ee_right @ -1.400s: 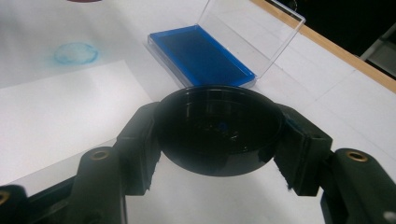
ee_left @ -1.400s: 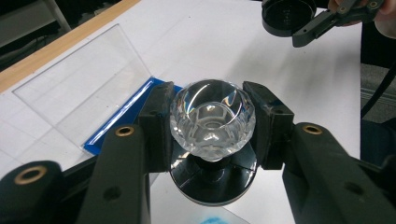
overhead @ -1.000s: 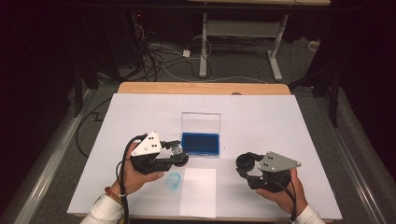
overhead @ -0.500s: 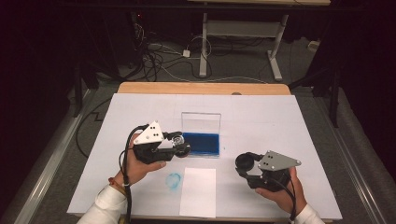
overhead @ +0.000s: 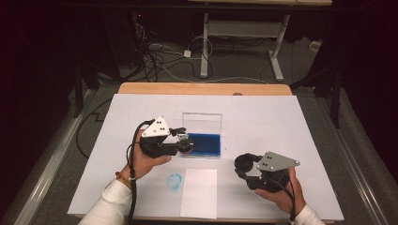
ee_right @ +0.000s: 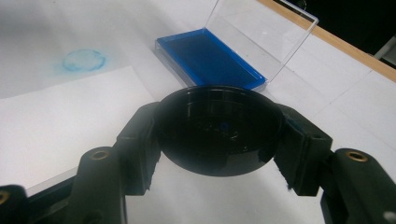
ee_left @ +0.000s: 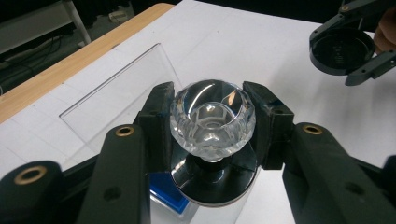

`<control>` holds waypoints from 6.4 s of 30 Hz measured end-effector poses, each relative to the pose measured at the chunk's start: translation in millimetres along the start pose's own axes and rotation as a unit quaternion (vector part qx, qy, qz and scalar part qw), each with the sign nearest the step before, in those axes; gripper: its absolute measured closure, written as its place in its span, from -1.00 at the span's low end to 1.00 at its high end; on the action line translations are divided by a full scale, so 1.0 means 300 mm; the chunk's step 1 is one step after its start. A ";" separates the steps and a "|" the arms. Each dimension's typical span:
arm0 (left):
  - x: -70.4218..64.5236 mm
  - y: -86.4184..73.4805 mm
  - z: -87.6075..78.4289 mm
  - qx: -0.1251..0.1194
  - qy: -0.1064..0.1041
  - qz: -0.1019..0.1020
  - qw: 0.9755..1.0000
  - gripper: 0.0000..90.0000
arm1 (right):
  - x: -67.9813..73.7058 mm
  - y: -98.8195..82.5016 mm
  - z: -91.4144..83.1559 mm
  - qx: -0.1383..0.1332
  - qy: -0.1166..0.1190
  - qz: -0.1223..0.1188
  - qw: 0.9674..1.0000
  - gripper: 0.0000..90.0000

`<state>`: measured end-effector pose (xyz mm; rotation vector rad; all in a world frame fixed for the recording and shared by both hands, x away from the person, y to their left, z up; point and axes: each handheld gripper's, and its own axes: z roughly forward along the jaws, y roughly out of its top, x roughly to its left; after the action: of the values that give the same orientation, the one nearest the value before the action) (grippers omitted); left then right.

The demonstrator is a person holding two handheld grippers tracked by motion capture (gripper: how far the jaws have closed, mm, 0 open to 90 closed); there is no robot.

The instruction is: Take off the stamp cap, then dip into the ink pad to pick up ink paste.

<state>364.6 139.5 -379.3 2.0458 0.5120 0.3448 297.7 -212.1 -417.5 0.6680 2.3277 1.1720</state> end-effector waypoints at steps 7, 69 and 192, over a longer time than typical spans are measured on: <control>0.018 0.020 0.053 0.010 -0.008 -0.003 1.000 0.21 | -0.001 -0.001 -0.005 -0.001 -0.001 -0.001 1.000 -0.14; 0.094 -0.096 0.281 0.081 0.021 -0.026 0.996 0.21 | 0.025 -0.021 -0.004 0.024 0.013 -0.014 1.000 -0.14; 0.079 -0.091 0.301 0.080 0.030 -0.025 0.996 0.21 | 0.033 -0.026 0.010 0.040 0.018 -0.021 0.999 -0.14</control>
<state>419.0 95.8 -446.9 2.1773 0.6447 0.3458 290.0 -208.4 -427.3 0.6267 2.4185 1.0848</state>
